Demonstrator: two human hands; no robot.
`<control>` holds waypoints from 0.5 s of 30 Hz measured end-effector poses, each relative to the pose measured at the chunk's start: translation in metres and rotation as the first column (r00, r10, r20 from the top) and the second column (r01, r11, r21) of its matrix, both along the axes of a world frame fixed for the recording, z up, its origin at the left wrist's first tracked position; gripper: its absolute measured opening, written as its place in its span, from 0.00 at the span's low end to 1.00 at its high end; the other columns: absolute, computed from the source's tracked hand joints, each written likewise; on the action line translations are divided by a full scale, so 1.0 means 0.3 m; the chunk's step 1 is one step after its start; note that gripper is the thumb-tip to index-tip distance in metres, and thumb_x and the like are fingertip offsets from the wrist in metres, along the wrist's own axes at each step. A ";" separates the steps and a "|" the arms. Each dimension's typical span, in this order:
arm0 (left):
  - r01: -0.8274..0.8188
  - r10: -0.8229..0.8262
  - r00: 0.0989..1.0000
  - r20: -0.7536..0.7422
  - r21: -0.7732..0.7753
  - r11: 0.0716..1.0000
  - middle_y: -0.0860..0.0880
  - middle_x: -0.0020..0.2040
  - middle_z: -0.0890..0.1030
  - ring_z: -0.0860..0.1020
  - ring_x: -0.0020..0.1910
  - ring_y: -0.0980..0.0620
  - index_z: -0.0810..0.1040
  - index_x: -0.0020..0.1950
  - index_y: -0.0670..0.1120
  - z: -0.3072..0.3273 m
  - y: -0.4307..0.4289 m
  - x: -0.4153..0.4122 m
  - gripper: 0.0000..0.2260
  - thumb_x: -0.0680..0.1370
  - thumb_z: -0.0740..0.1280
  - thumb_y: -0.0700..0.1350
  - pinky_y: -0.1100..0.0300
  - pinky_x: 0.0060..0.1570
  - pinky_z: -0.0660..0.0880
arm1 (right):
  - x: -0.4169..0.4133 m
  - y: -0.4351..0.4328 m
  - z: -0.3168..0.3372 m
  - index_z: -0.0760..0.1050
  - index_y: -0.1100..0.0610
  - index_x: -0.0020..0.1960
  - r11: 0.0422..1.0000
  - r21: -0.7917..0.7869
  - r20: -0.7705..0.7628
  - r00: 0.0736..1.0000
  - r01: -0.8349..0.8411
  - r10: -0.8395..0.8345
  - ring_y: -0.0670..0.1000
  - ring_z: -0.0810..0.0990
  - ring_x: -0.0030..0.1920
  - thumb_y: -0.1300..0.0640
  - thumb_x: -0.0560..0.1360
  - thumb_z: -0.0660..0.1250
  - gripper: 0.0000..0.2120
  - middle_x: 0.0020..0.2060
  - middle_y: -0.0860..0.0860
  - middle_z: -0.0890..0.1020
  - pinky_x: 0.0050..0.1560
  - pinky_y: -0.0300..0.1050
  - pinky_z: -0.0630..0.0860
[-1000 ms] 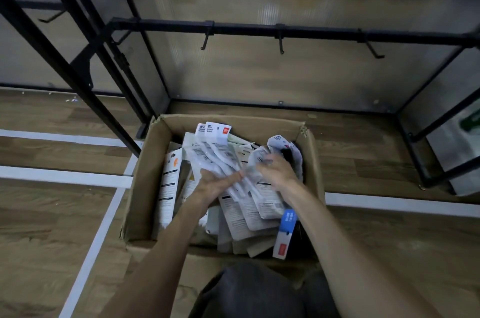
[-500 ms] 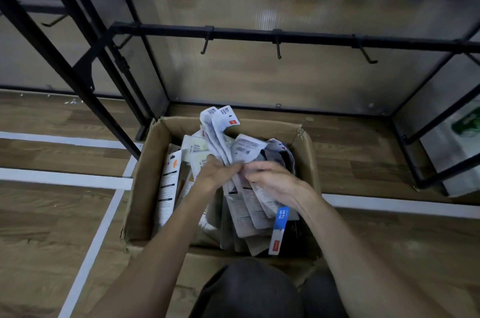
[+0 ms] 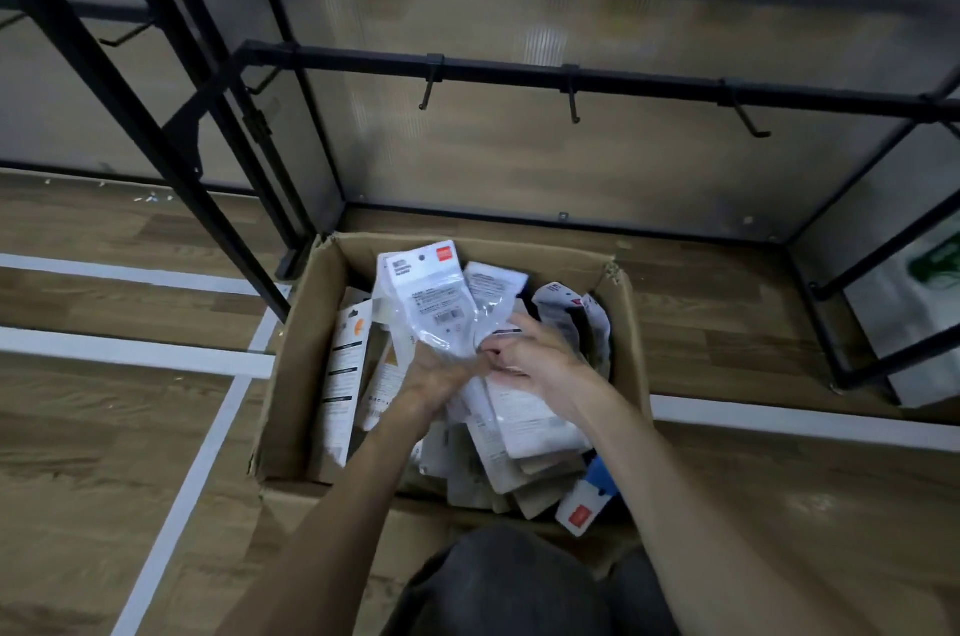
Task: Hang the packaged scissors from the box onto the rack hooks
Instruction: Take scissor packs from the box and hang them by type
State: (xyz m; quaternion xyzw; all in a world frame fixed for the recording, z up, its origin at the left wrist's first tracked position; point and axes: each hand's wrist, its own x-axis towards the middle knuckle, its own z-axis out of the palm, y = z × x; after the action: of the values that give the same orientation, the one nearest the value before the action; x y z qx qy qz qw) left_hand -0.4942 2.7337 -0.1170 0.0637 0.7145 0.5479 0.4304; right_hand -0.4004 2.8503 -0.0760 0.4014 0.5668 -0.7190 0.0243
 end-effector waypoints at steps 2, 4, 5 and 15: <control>-0.013 0.011 0.999 -0.035 -0.055 0.998 0.45 0.51 0.85 0.85 0.50 0.44 0.79 0.59 0.45 0.005 0.004 -0.009 0.19 0.72 0.79 0.41 0.46 0.49 0.83 | 0.014 0.015 0.018 0.78 0.48 0.61 0.997 -0.034 0.006 0.998 -0.068 0.068 0.51 0.83 0.54 0.72 0.77 0.62 0.23 0.51 0.53 0.86 0.49 0.43 0.81; -0.011 0.007 0.997 -0.082 -0.040 0.999 0.46 0.52 0.86 0.84 0.53 0.42 0.80 0.59 0.45 0.004 -0.008 -0.019 0.18 0.71 0.79 0.38 0.44 0.55 0.81 | 0.020 0.048 0.008 0.79 0.50 0.62 0.993 0.106 0.076 0.996 -0.043 0.035 0.51 0.82 0.53 0.68 0.78 0.62 0.19 0.52 0.53 0.85 0.49 0.41 0.77; -0.006 0.001 0.992 -0.123 -0.038 0.999 0.47 0.53 0.85 0.83 0.55 0.44 0.81 0.59 0.46 0.005 -0.015 -0.023 0.20 0.69 0.80 0.39 0.44 0.58 0.80 | 0.024 0.062 0.006 0.78 0.50 0.62 0.968 0.248 0.131 0.991 -0.043 0.010 0.50 0.81 0.53 0.64 0.79 0.63 0.16 0.54 0.52 0.83 0.49 0.39 0.76; 0.041 -0.036 0.983 -0.179 0.021 0.999 0.51 0.57 0.85 0.82 0.57 0.51 0.78 0.65 0.49 0.033 -0.029 -0.075 0.21 0.74 0.76 0.38 0.57 0.55 0.80 | -0.033 0.031 -0.003 0.71 0.55 0.61 0.875 0.479 0.223 0.974 -0.075 -0.038 0.53 0.82 0.55 0.49 0.65 0.75 0.28 0.53 0.52 0.82 0.58 0.56 0.79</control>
State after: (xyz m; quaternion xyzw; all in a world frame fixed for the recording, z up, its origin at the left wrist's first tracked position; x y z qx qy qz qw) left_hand -0.5166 2.7250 -0.1072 0.1316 0.7419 0.5404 0.3744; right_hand -0.4104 2.8595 -0.0768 0.4682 0.7259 -0.5038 -0.0059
